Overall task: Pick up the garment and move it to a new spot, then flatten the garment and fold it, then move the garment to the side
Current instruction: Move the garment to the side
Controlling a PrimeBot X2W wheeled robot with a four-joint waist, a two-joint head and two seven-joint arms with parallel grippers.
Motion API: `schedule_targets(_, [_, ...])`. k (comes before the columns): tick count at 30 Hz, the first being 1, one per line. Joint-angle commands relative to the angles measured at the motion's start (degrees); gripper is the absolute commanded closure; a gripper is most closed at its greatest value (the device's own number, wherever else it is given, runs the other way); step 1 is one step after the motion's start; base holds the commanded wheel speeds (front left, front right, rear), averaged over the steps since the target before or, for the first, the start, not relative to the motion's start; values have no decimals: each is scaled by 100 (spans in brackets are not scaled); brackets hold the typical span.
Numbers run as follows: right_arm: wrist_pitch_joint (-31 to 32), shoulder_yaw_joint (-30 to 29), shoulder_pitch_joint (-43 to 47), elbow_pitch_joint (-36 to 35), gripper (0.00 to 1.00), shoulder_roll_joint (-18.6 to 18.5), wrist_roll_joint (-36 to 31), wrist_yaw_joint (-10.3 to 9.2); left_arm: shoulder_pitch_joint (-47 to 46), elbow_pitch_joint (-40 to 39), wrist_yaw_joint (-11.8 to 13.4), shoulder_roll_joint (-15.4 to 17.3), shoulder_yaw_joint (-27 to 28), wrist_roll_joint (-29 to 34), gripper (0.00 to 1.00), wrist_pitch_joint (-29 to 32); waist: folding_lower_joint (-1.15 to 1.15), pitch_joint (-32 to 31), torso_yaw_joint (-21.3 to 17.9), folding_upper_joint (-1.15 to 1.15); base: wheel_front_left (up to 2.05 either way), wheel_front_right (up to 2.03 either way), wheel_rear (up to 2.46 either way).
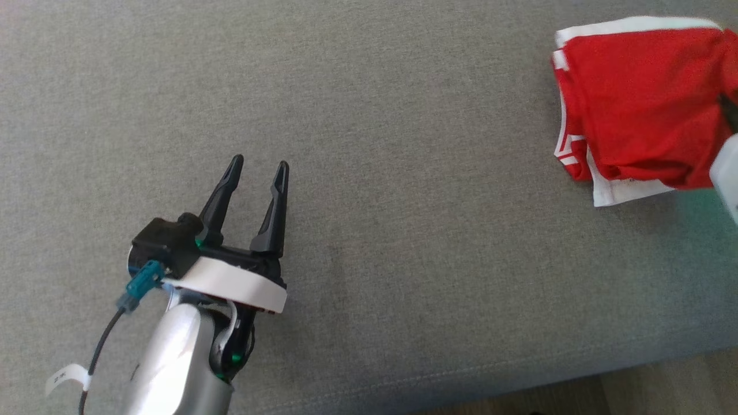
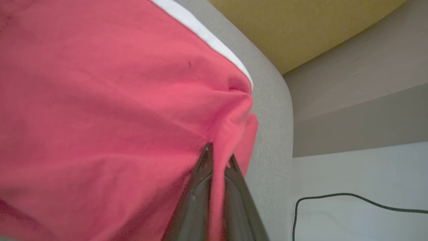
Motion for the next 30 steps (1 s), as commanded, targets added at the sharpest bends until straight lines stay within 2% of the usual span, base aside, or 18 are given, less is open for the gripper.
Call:
schedule_targets(1, [74, -95, 156, -174, 100, -258, -67, 10, -190, -155, -22, 39, 180, 21, 0, -34, 0, 2, 13, 0, 0, 0, 0])
schedule_targets(6, [349, -340, 349, -242, 100, -192, -72, 10, -195, -147, -30, 39, 193, 36, 0, -34, 0, 29, 45, 0, 0, 0, 0])
schedule_targets(7, [370, -393, 377, -269, 74, -181, -83, 10, -199, -145, -31, 39, 195, 38, 0, -34, 0, 37, 52, 0, 0, 0, 0])
schedule_targets(8, [368, -475, 400, -298, 0, -157, -97, 10, -205, -143, -32, 39, 200, 40, 0, -34, 0, 42, 56, 0, 0, 0, 0])
schedule_targets(21, [459, -1121, 451, -751, 0, 212, -479, 10, -186, -49, -39, 39, 229, -73, 0, -34, 0, -315, 106, 0, 0, 0, 0])
schedule_targets(27, [188, -1141, 351, -1108, 0, 632, -630, 10, -91, -76, 18, 39, 242, -163, 0, -34, 0, -634, 188, 0, 0, 0, 0])
schedule_targets(30, [-108, -1192, 328, -1260, 0, 997, -649, 10, -26, -108, 74, 39, 276, -205, 0, -34, 0, -803, 267, 0, 0, 0, 0])
